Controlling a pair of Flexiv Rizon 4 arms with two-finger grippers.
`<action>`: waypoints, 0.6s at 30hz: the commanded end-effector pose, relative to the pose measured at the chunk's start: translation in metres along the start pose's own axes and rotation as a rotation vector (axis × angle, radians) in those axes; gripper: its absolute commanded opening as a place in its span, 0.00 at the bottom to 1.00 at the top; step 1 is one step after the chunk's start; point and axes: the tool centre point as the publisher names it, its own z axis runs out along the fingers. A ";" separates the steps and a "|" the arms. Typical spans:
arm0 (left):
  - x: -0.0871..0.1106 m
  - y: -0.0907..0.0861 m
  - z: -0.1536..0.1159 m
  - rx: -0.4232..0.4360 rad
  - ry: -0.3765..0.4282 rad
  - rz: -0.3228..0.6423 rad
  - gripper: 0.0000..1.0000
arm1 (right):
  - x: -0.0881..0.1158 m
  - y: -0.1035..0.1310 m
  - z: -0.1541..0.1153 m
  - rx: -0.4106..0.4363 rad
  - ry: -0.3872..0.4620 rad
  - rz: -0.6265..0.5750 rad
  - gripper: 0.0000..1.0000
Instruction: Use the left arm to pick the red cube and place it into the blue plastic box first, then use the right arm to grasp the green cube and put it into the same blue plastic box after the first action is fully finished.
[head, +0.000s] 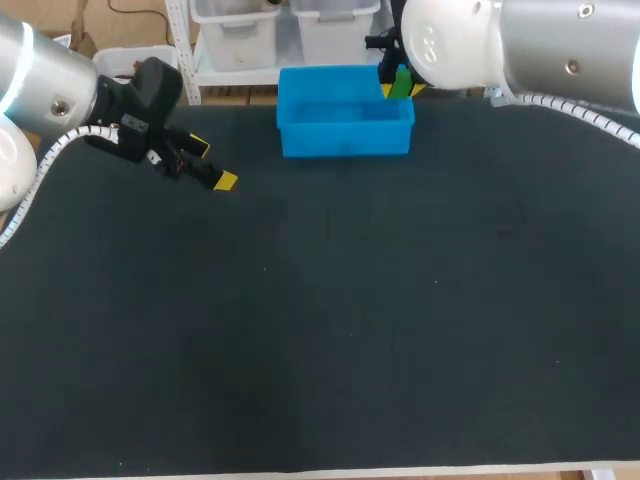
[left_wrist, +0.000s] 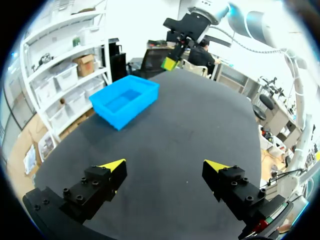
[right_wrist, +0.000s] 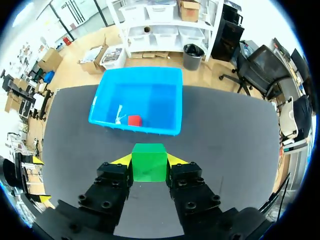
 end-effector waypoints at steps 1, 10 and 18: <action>0.002 0.001 0.000 0.003 -0.007 0.003 1.00 | -0.017 0.000 -0.001 0.001 0.004 -0.014 0.00; 0.002 0.001 0.000 0.003 -0.007 0.003 1.00 | -0.050 -0.002 -0.001 -0.001 -0.021 -0.066 0.00; 0.002 0.001 0.000 0.003 -0.007 0.003 1.00 | -0.078 -0.001 0.002 -0.031 -0.039 -0.115 0.00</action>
